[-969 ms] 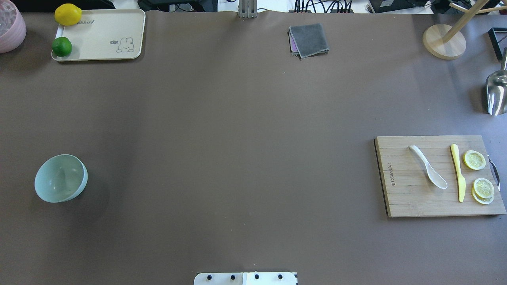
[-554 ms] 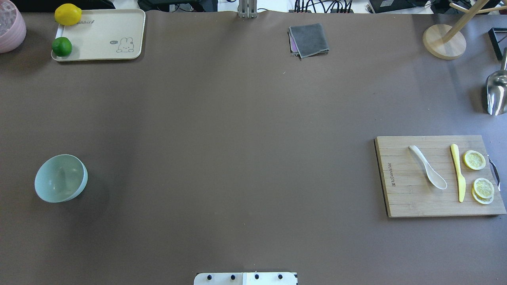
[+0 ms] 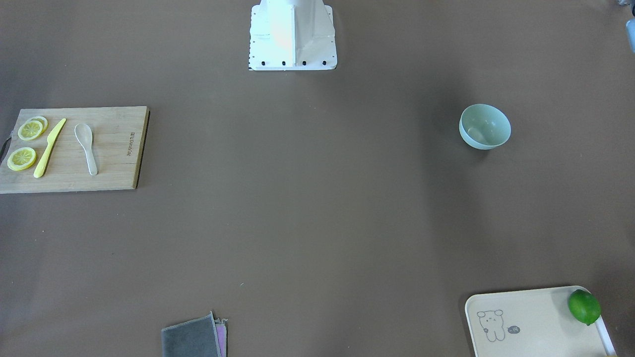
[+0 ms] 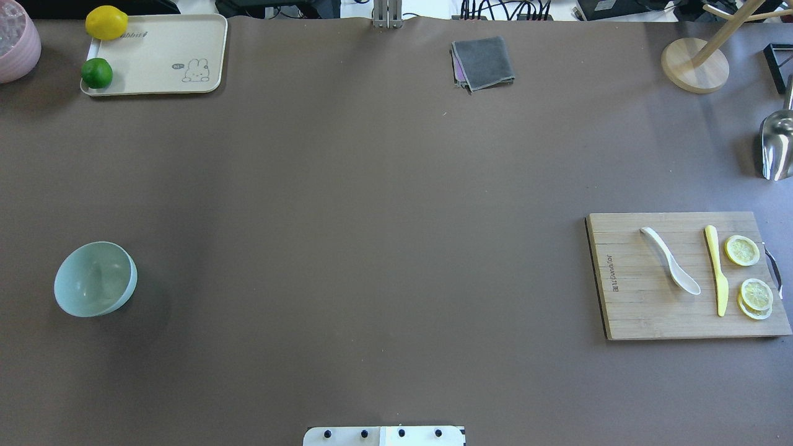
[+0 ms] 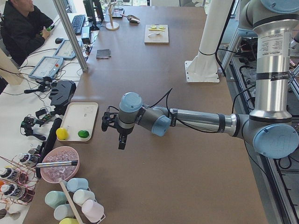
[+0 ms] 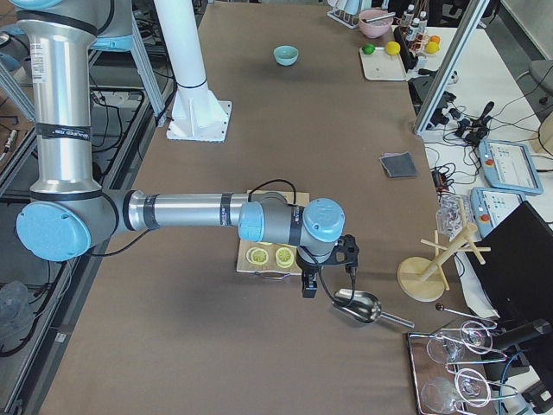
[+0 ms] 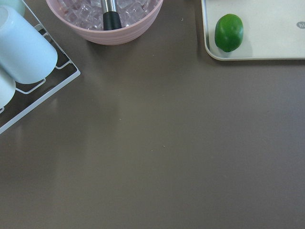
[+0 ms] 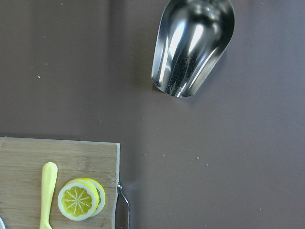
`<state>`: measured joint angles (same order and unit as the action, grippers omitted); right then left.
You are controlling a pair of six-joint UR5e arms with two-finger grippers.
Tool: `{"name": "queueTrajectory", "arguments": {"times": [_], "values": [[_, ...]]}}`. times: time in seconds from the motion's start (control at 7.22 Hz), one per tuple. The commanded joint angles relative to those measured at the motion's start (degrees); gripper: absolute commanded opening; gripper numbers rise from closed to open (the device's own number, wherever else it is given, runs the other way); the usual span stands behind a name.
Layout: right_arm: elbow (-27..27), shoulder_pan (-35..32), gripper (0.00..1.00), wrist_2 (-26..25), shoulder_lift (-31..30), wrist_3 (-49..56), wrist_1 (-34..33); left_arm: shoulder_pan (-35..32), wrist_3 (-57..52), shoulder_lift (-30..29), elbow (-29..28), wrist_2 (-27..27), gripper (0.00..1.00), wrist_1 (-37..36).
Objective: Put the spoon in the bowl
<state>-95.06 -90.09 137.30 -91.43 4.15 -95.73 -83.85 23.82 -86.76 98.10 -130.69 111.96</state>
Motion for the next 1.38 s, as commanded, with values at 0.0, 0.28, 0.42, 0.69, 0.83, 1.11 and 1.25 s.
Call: {"name": "queueTrajectory", "arguments": {"times": [0.0, 0.28, 0.42, 0.69, 0.83, 1.11, 1.25], "values": [[-0.4, -0.1, 1.00, 0.1, 0.1, -0.1, 0.1, 0.0, 0.4, -0.6, 0.2, -0.1, 0.98, 0.2], [0.3, -1.1, 1.00, 0.0, 1.6, 0.1, 0.5, 0.4, 0.0, -2.1, 2.3, -0.1, 0.98, 0.4], [-1.6, -1.1, 1.00, 0.1, 2.2, -1.8, 0.6, 1.1, 0.0, -2.3, 2.4, -0.1, 0.98, 1.1], [-3.3, -1.1, 1.00, 0.6, 2.7, -7.1, -0.1, 3.1, 2.8, -5.0, -0.5, -1.3, 0.98, 4.0], [-2.8, -1.1, 1.00, 2.9, 2.7, -7.2, 0.1, 4.5, 3.8, -5.1, -0.6, -2.5, 0.98, 4.7], [-2.1, -1.0, 1.00, 4.2, 2.3, -7.1, 0.5, 9.5, 10.8, -3.3, -2.8, -2.8, 0.98, 13.4], [-1.9, -1.0, 1.00, 4.3, 2.2, -7.0, 0.5, 14.3, 22.2, -0.5, -2.8, -2.1, 0.98, 23.4]]}}
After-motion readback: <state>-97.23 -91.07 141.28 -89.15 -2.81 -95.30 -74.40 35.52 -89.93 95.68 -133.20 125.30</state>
